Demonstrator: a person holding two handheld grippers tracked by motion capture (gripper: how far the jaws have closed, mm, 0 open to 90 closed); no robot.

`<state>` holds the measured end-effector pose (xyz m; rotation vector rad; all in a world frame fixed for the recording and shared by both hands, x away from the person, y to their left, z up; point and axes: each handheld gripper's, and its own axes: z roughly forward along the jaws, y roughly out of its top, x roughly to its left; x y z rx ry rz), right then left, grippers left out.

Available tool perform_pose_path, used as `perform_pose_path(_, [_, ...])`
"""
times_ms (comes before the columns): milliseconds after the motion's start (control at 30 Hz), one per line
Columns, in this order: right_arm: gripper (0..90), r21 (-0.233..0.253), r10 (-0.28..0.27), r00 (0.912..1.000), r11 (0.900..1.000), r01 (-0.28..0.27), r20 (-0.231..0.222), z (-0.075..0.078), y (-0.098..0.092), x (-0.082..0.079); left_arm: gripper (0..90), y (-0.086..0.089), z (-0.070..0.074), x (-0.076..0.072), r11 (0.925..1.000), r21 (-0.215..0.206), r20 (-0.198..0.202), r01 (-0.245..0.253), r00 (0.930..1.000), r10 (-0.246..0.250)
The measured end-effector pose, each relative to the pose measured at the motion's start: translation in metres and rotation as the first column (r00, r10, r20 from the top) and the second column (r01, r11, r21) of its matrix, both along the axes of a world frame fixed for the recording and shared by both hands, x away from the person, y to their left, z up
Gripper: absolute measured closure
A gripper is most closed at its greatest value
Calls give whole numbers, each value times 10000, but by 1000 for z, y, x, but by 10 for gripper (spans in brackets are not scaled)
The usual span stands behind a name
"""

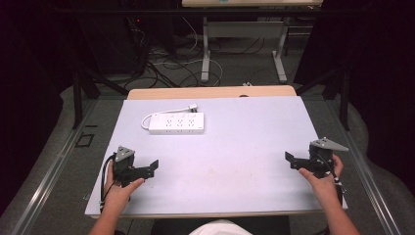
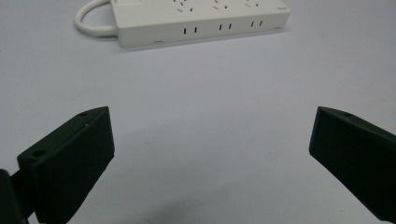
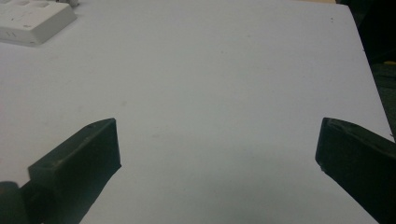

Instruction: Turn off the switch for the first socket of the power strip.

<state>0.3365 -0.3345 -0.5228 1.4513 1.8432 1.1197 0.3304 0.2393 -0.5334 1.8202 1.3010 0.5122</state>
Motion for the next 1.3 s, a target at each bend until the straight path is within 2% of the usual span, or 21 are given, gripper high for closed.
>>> perform_pose_path(100, [0, 33, 39, 10000, 10000, -39, 20, -2, 1, 0, 1, -1, -1, 2, 9999, 86, 13, 54, 10000, -54])
perform_pose_path(267, [1, 30, 108, 9999, 9999, -107, -94, -4, 2, 1, 2, 1, -2, 3, 10000, 14, -224, -67, 9997, 67])
perform_pose_path(400, [6, -12, 112, 9998, 9999, -112, -133, -4, 4, 0, 3, 0, -2, 3, 9997, 228, -103, 6, 9999, -4])
perform_pose_path(467, [6, 55, 139, 9998, 9999, -138, -162, -6, 6, -1, 2, -1, -3, 3, 9999, 113, -11, -17, 10000, 17])
perform_pose_path(633, [6, 20, 188, 9996, 9998, -188, -193, -6, 8, -3, 3, -4, -4, 4, 9999, 130, -68, 78, 9999, -77])
perform_pose_path(733, [6, 76, 62, 9999, 10000, -61, -120, -6, 8, -3, 3, -5, -3, 7, 9996, 275, -13, 65, 10000, -64])
perform_pose_path(767, [7, 92, 0, 10000, 10000, 0, -28, -6, 9, -3, 4, -5, -3, 8, 9993, 369, -24, 48, 10000, -47])
perform_pose_path(800, [7, 92, 0, 10000, 10000, 0, -28, -6, 9, -3, 4, -5, -2, 9, 9996, 282, 3, -31, 10000, 31])
perform_pose_path(900, [9, 36, 54, 9998, 10000, -54, -174, -6, 8, -3, 36, -6, 1, 9, 9995, 310, 74, -44, 10000, 42])
perform_pose_path(1000, [12, 33, 84, 9999, 10000, -83, -82, -8, 9, -1, 41, -9, 4, 10, 9993, 367, 138, -10, 9999, 4])
perform_pose_path(1200, [14, 142, 165, 9997, 9998, -162, -203, -8, 11, -1, 55, -17, 14, 13, 9992, 351, 160, 173, 9997, -179])
perform_pose_path(1267, [14, 132, 162, 9997, 9998, -159, -196, -8, 11, -1, 66, -20, 18, 15, 9983, 527, 160, 259, 9995, -268])
perform_pose_path(1300, [15, 132, 163, 9997, 9998, -160, -204, -8, 12, -1, 109, -22, 19, 16, 9980, 575, 180, 271, 9994, -282])
